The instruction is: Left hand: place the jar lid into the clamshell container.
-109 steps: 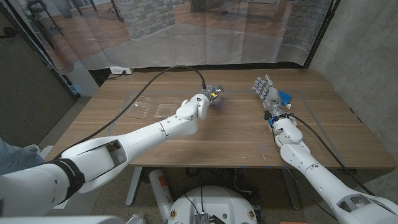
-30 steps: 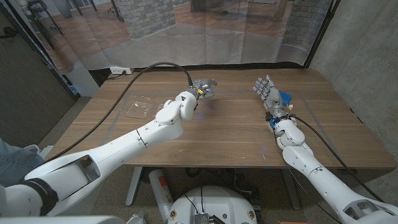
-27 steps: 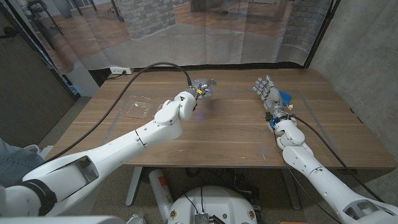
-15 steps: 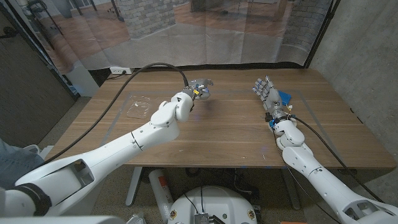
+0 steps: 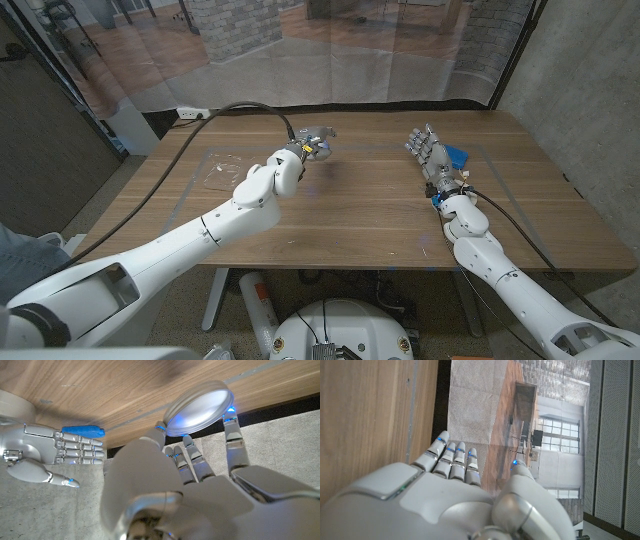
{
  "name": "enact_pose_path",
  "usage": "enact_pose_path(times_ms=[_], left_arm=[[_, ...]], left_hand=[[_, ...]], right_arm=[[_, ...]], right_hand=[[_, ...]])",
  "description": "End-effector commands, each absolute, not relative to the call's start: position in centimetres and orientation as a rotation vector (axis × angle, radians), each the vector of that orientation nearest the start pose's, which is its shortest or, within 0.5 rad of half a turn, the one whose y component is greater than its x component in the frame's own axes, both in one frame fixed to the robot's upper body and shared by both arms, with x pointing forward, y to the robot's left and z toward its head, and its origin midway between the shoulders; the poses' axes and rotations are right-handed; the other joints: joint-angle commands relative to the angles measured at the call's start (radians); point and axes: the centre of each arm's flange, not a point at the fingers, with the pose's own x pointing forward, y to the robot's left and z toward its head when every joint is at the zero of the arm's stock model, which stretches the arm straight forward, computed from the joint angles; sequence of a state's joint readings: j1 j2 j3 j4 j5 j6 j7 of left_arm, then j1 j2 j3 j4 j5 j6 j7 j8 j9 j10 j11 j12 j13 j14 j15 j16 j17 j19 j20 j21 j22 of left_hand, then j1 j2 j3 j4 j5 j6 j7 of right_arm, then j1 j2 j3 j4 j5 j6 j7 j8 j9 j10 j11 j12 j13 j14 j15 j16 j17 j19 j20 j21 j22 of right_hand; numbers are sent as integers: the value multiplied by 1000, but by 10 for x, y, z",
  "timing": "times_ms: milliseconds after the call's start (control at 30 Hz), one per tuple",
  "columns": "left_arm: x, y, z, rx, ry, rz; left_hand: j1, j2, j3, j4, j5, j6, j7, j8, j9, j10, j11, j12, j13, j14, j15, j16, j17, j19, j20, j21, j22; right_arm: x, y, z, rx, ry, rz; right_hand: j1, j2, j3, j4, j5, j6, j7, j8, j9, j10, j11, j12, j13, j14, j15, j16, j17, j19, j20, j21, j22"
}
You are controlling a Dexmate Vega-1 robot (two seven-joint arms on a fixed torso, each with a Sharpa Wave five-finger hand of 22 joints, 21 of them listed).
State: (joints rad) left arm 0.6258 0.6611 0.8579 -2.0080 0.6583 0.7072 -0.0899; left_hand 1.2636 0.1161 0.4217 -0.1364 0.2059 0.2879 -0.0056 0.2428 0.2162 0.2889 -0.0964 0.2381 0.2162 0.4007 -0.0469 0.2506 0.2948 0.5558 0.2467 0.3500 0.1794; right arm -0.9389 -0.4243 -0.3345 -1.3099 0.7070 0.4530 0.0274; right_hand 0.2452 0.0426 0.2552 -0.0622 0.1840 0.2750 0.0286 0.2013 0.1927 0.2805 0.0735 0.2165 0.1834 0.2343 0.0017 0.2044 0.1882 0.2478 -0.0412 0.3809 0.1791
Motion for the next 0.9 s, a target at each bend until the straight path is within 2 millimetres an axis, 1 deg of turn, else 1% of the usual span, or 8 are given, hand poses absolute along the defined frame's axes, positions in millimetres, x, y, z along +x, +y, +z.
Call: enact_pose_path(times_ms=[33,233,567,667,800,900], left_arm=[[551,122,51,1381,-562,102],[548,125,50,1383,-557,109],[540,132,50,1380,-551,128],[539,134,50,1379,-547,131],[538,138,50,1369,-549,136],[537,141,49,1358,-547,136]], left_hand=[[-1,5,4,1,2,8,1,-3,2,10,-6,-2,4,13,-24,-2,6,132,-138,5,6],[-2,5,4,1,2,8,2,-4,2,11,-2,-2,4,15,-24,-3,7,131,-138,4,6],[-5,4,3,2,1,9,-1,-5,2,13,-5,-3,5,15,-26,-6,7,131,-138,3,6],[-6,4,4,2,1,12,1,-4,2,13,-6,-4,5,14,-29,-7,7,130,-139,2,6],[-7,3,4,2,1,14,1,-4,2,12,-1,-5,5,13,-29,-9,7,127,-140,1,6],[-7,3,4,2,1,15,1,-4,2,14,-5,-5,5,12,-33,-10,7,127,-141,1,6]], right_arm=[[631,-275,-61,215,-682,195],[631,-274,-61,212,-682,198],[631,-275,-61,213,-680,203],[632,-274,-61,214,-680,206],[632,-275,-60,211,-681,207],[633,-276,-59,209,-681,205]], right_hand=[[5,3,1,-2,-1,8,2,-1,2,7,-1,2,5,8,-3,-4,6,6,-4,-3,2],[5,4,1,-3,-1,8,3,-1,2,7,0,2,5,9,-2,-4,6,7,-4,-5,2],[5,4,1,-3,-1,9,2,-1,2,8,1,2,5,10,-2,-4,6,9,-4,-7,2],[5,5,1,-3,-1,8,3,-1,2,7,-1,1,5,10,-2,-5,6,9,-4,-8,2],[4,5,1,-4,-1,8,2,-1,2,7,0,1,5,10,-1,-4,6,10,-5,-9,2],[4,5,1,-4,-1,9,3,-1,2,8,-1,1,5,10,0,-4,6,11,-5,-10,2]])
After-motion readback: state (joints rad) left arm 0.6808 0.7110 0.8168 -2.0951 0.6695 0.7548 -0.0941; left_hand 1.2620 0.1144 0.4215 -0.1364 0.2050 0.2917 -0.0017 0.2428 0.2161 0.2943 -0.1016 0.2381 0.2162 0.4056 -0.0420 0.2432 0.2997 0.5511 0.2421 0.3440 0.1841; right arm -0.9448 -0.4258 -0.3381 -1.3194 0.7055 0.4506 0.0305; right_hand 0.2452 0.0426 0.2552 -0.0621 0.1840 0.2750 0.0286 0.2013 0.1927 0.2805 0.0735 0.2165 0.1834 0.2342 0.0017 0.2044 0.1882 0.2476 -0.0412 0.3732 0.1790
